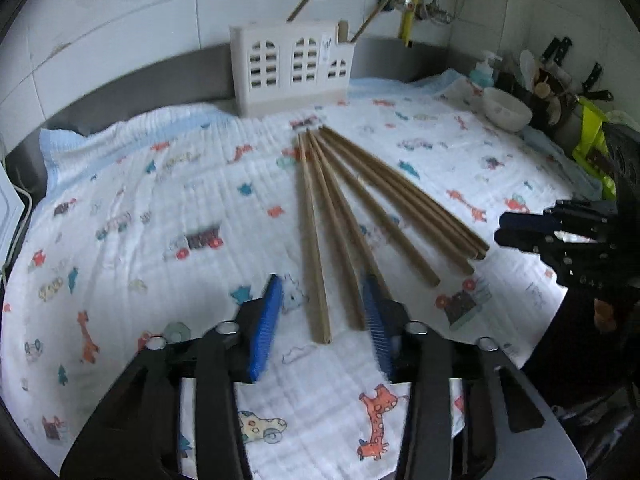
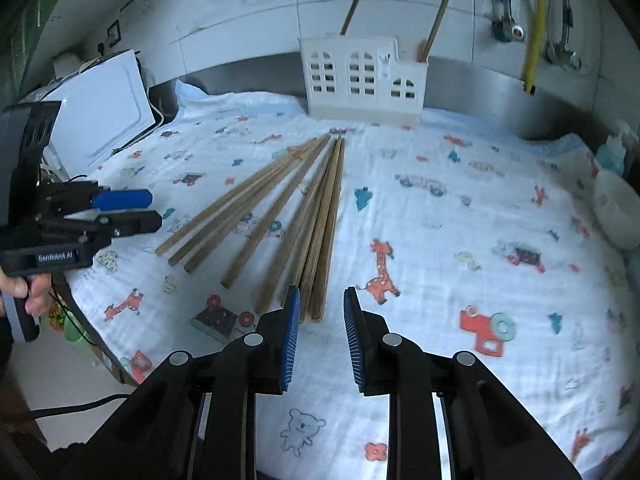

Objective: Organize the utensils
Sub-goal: 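Move both open tools back down to the chopsticks on the cloth, then close the left tool on a chopstick while the right tool grasps another chopstick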

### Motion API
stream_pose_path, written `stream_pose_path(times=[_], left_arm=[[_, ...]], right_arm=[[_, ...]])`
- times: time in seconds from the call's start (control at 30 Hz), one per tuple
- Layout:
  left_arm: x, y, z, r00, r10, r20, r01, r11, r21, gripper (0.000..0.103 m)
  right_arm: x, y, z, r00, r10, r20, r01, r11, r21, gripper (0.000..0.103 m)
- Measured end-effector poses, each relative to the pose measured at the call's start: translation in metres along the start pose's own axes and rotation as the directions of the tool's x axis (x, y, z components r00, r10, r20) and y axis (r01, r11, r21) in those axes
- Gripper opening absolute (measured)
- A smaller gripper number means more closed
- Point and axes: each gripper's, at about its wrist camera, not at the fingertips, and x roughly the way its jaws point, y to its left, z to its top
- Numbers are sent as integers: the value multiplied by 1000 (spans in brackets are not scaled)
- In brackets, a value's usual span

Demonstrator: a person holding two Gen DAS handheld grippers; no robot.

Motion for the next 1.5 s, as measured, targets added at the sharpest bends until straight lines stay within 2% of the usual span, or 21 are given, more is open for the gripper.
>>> stream_pose_path(times=[0.2,0.27,0.43,1.1,1.33,1.5], left_arm=[[13,2,-2,1000,5,-22,-5,1000,-5,30],[17,2,-3,999,1,-32,-1,1000,-4,23],[24,2,-3,999,-2,-43,1,1000,-14,23],[34,1,-4,998,-16,-52,16,1000,-15,19],[36,-3,-3,999,28,-41,-28,1000,-6,11],[36,1,-3,999,-2,-39,1,999,-42,6]], right_arm=[[11,-1,0,1000,12,-22,-11,1000,15,15],[13,1,1,1000,10,-25,-10,1000,10,15],[18,1,1,999,10,-32,-9,1000,17,10],[28,0,5,999,-9,-40,10,1000,30,8],[28,1,6,999,-12,-34,13,999,33,7],[14,-4,13,1000,-19,11,19,999,38,7]])
